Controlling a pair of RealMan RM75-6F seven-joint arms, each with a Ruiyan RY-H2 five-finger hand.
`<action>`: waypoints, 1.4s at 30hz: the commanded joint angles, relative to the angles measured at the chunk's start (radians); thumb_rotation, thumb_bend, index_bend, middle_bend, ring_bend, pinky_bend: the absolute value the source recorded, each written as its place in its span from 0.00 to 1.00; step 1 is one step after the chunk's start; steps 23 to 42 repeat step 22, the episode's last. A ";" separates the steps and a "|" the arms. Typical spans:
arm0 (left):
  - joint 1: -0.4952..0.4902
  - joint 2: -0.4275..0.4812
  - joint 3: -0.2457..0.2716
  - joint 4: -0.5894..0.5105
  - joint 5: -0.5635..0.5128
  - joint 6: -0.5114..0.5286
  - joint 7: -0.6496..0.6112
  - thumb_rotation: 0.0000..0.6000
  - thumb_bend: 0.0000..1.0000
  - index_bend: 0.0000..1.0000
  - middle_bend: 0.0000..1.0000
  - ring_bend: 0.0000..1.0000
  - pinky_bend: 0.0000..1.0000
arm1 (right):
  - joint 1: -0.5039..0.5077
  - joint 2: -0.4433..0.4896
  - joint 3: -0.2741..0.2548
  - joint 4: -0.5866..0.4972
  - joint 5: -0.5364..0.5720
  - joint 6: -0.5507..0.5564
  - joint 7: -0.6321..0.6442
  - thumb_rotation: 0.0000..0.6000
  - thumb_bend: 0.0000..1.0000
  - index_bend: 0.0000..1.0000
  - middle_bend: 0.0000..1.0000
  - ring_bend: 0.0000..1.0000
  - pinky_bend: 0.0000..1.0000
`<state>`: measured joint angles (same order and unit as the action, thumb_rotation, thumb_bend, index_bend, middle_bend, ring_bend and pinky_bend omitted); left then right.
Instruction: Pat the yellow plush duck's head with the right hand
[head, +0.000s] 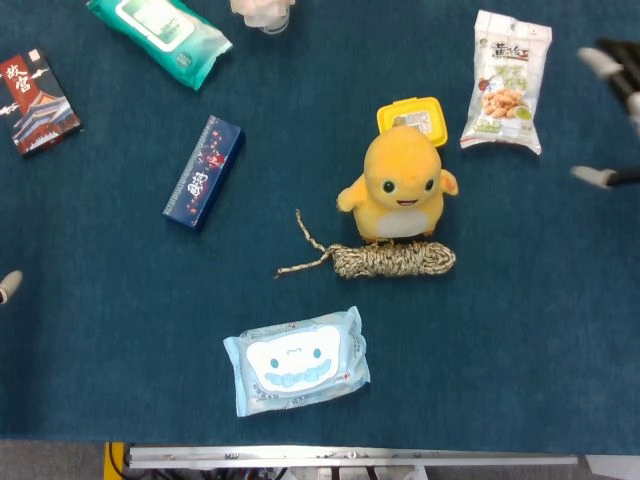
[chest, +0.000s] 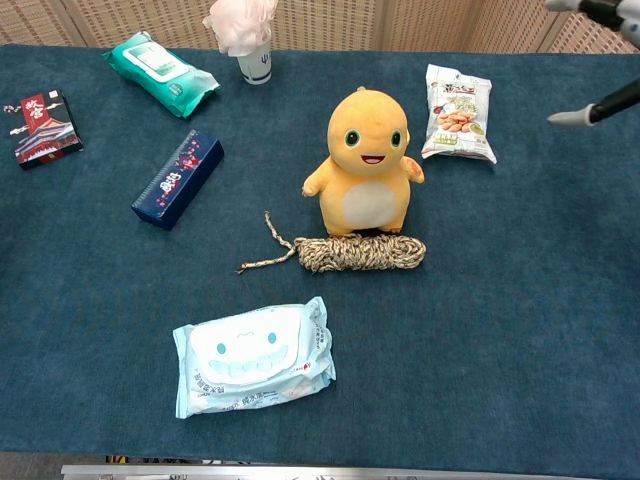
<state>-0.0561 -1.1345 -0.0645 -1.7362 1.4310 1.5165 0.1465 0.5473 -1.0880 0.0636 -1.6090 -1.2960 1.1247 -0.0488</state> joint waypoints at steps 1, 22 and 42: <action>-0.001 -0.001 0.001 -0.009 0.005 0.002 0.014 1.00 0.03 0.15 0.07 0.01 0.00 | -0.085 0.051 -0.033 -0.040 -0.011 0.085 0.004 0.69 0.00 0.02 0.08 0.00 0.00; 0.016 0.002 0.022 -0.075 0.049 0.035 0.064 1.00 0.03 0.15 0.07 0.01 0.00 | -0.316 0.088 -0.096 -0.113 -0.123 0.290 0.008 0.75 0.00 0.02 0.08 0.00 0.00; 0.016 0.002 0.022 -0.075 0.049 0.035 0.064 1.00 0.03 0.15 0.07 0.01 0.00 | -0.316 0.088 -0.096 -0.113 -0.123 0.290 0.008 0.75 0.00 0.02 0.08 0.00 0.00</action>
